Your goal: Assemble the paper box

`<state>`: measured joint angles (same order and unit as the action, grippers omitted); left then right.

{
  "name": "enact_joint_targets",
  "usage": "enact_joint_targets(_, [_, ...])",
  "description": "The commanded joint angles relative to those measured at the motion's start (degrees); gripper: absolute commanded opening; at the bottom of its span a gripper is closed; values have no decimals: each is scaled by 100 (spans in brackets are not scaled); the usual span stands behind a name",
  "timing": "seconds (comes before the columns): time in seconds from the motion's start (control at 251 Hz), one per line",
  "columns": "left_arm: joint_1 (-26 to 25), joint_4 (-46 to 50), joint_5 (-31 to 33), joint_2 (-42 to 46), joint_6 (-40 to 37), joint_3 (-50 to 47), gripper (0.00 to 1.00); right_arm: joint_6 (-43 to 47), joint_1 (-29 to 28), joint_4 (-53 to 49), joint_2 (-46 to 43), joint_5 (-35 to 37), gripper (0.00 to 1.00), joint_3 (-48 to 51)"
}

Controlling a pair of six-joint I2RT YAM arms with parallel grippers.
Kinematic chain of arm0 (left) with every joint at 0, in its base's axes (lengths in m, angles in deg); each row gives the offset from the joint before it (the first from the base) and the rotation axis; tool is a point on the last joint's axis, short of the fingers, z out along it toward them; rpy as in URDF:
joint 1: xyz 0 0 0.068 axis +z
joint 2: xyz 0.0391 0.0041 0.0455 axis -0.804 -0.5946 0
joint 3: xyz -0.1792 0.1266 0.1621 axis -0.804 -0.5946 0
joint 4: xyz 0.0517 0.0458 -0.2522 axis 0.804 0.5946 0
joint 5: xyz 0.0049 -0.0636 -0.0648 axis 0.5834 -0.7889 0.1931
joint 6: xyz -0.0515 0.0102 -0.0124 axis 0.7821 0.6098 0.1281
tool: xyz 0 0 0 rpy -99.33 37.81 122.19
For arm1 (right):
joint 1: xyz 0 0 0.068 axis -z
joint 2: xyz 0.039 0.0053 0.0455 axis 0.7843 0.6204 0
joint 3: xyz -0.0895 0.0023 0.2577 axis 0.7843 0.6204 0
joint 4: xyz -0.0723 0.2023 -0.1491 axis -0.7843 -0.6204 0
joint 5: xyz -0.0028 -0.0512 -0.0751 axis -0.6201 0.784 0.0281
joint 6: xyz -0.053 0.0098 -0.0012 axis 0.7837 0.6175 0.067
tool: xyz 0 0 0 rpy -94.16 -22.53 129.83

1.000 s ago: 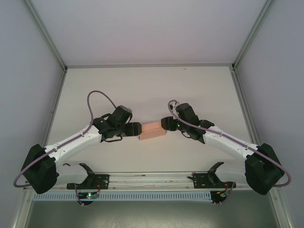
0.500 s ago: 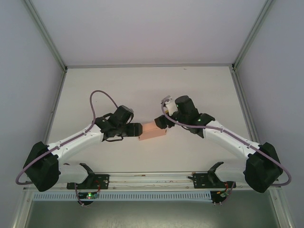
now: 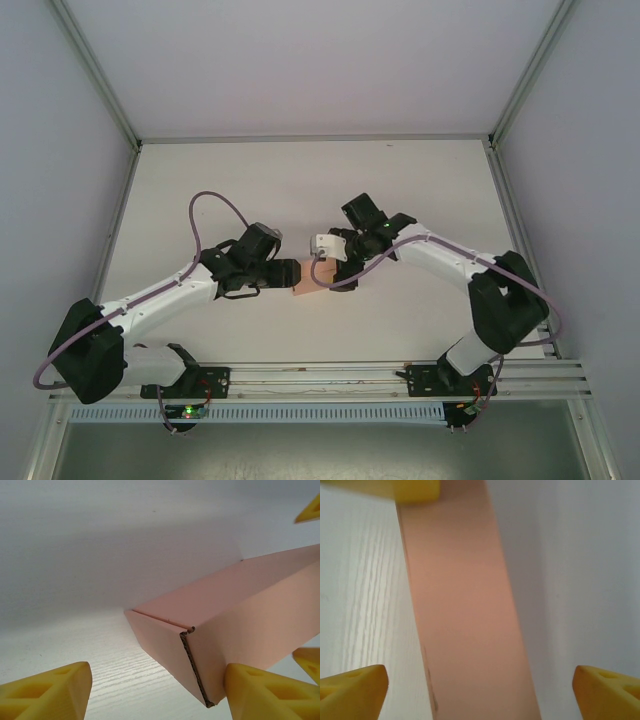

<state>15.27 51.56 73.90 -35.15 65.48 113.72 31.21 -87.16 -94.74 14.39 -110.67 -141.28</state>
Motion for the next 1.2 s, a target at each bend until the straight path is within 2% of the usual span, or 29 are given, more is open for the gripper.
enact_joint_targets(0.0, [0,237,16,22,-201,-137,71,626,-128,-199,190,241,87,-290])
enact_joint_targets(0.044, [-3,207,56,97,-189,-107,73,635,-212,-180,258,393,84,-281])
enact_joint_targets(0.136, [-6,146,112,222,-205,-56,75,618,-404,-110,340,855,72,-251])
enact_joint_targets(0.231, [1,176,220,288,-227,49,80,409,-580,108,344,1621,45,-260])
enact_joint_targets(0.331, [2,265,402,423,-250,150,80,119,-792,959,158,2822,45,49])
enact_joint_targets(0.455, [1,467,940,814,-151,222,86,-433,-1107,2530,20,5005,43,512])
enact_joint_targets(0.591, [27,749,1601,1270,-51,207,90,-1371,-1310,2604,442,7298,47,201])
enact_joint_targets(0.67, [38,940,1969,1485,27,182,94,-1556,-1427,2833,736,7995,46,332])
enact_joint_targets(0.734, [44,1004,2140,1617,71,133,97,-1663,-1451,3115,894,7939,46,519])
enact_joint_targets(0.822, [58,1036,2192,1740,68,90,98,-1717,-1473,3362,990,7450,47,751])
enact_joint_targets(0.93, [75,959,2266,1797,115,-6,100,-922,-1538,4610,969,6846,47,1476])
enact_joint_targets(1.061, [90,874,2294,1737,138,-72,100,-306,-1539,5238,862,6060,51,2079])
enact_joint_targets(1.197, [105,758,2339,1675,95,-91,100,376,-1582,5895,669,5613,54,2713])
